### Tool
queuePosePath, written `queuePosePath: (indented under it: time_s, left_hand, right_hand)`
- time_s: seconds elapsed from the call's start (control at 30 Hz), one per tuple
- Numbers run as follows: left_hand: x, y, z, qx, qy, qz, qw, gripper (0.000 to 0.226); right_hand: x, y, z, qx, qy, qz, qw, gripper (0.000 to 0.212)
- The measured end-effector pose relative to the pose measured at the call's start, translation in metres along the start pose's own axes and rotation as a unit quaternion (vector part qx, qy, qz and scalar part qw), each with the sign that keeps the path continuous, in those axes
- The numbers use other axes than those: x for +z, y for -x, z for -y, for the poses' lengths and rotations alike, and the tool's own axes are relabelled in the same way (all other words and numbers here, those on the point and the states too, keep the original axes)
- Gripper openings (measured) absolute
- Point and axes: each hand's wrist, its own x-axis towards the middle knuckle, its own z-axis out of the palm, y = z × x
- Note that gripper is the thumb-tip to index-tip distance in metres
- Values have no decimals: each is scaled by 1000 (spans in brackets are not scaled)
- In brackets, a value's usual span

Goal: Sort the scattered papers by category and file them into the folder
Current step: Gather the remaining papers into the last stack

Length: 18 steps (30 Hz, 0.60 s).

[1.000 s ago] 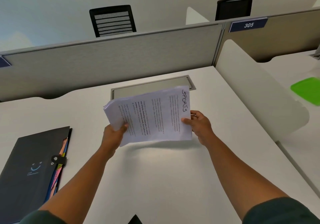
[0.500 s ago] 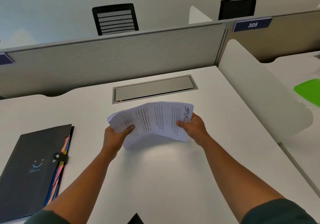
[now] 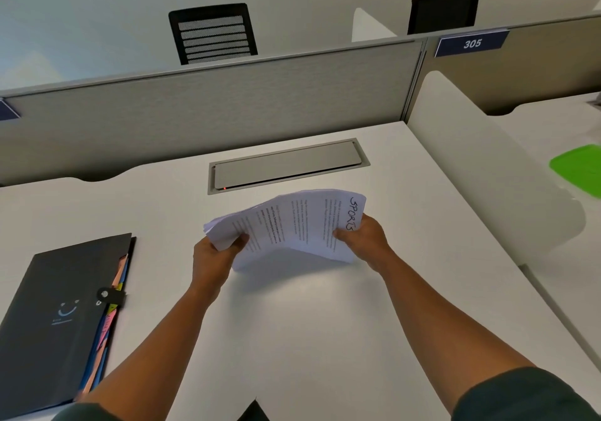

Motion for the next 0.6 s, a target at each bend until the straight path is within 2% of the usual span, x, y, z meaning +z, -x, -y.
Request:
queuePosePath:
  time_s: [0.2, 0.27, 0.33, 0.47, 0.6]
  left_hand:
    - [0, -1, 1, -23, -12, -3, 1000, 29]
    - [0, -3, -2, -15, -4, -9, 1000, 37]
    - [0, -3, -2, -15, 0, -12, 1000, 44]
    - [-1, -3, 6, -59, -10, 11, 998, 37]
    - [0, 0, 8, -59, -9, 20, 998, 34]
  right_hand:
    - [-3, 1, -2, -4, 9, -10, 1000, 26]
    - [-5, 0, 2, -15, 8, -15, 1000, 22]
    - [-7, -1, 4, -16, 10, -13, 1000, 23]
    - [-8, 1, -4, 20, 21, 10, 1000, 36]
    - [-8, 3, -9, 15, 22, 4, 1000, 34]
